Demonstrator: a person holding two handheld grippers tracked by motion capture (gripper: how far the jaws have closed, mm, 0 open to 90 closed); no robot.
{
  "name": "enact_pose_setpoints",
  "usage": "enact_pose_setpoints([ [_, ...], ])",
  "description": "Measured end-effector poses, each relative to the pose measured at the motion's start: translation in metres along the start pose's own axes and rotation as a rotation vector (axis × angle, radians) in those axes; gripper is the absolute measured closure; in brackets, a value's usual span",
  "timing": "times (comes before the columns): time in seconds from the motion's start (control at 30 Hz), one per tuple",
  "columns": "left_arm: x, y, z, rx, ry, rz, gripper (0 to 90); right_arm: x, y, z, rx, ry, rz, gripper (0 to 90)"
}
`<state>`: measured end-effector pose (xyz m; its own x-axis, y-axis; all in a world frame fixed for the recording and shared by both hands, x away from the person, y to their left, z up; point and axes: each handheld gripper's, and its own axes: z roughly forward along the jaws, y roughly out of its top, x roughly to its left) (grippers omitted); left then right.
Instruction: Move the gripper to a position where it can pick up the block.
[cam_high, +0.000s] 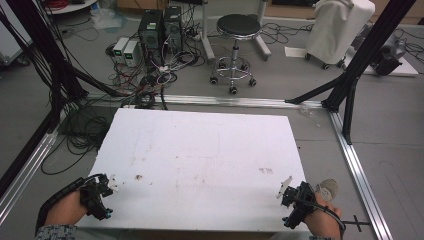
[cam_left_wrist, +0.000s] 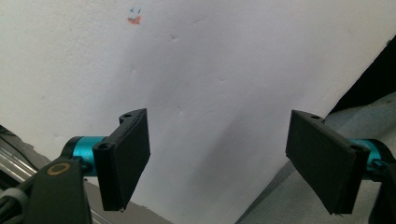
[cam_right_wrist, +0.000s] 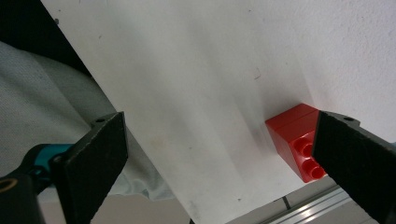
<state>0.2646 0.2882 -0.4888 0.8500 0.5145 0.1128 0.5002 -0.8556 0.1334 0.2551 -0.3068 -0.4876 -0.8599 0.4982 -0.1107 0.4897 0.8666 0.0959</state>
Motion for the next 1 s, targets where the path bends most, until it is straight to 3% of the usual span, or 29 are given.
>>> enact_pose_setpoints([
  [0.57,0.0,0.0,-0.001,-0.006,0.004,-0.001,22.1,-0.001,-0.001,-0.001,-0.006,0.001,-0.014,3.4],
  [1.0,0.0,-0.002,-0.002,-0.014,0.007,-0.009,22.1,-0.014,-0.014,-0.007,-0.045,0.025,-0.055,3.4],
])
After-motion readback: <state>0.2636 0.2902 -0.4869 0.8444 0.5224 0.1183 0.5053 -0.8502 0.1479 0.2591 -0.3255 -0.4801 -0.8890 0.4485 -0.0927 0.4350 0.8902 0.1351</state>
